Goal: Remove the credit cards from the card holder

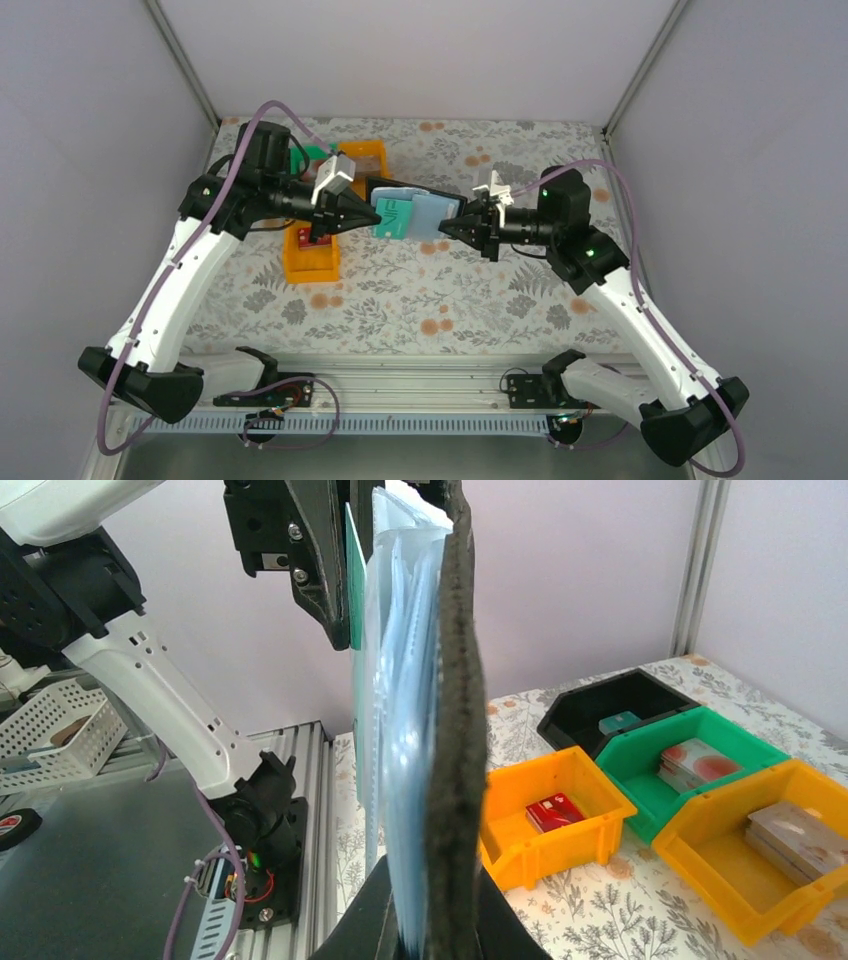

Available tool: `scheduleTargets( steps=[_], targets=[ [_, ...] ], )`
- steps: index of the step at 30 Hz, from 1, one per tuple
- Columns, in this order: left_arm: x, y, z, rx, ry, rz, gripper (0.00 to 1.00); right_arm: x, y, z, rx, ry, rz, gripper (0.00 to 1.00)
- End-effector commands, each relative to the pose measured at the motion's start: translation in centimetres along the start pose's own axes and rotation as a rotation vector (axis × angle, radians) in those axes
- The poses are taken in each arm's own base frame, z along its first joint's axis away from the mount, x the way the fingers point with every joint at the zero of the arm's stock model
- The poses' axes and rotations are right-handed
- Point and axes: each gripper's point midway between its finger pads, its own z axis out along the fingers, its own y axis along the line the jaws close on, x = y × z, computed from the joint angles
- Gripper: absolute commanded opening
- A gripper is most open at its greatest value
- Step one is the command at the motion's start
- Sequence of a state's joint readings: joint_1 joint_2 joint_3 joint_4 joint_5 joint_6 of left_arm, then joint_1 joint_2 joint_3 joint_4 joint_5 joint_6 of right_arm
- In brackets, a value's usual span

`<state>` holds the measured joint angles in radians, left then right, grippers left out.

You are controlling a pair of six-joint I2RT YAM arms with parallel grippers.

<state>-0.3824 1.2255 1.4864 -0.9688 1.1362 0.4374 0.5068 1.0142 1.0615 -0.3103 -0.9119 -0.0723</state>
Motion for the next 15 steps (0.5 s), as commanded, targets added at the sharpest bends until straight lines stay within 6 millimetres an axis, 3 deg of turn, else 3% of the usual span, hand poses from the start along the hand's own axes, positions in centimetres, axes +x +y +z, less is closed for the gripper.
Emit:
scheduleTargets(
  steps=[1,3,6,10,15],
  targets=[
    [-0.6,0.2,-1.0,-0.058,-0.003,0.029,0.02,-0.4,-0.2,-0.9,0.033,-0.016,-0.003,0.04],
    [-1.3,2.3,-2.5,-0.190,-0.006,0.036,0.02,-0.5,-1.9,-1.3,0.123,-0.021,0.031,0.04],
    [-1.1,6.6,-5.2,-0.452,-0.014,-0.045,0.02,0.3,-6.8,-2.7,0.327,-0.034,0.187,0.04],
    [2.5,11.3,-7.7,-0.684,-0.021,-0.282,0.02,1.7,-9.1,-2.2,0.316,-0.029,0.308,0.04],
    [7.1,15.6,-10.4,-0.736,-0.128,-0.619,0.02,3.3,-11.7,-1.7,0.372,0.026,0.358,0.04]
  ],
)
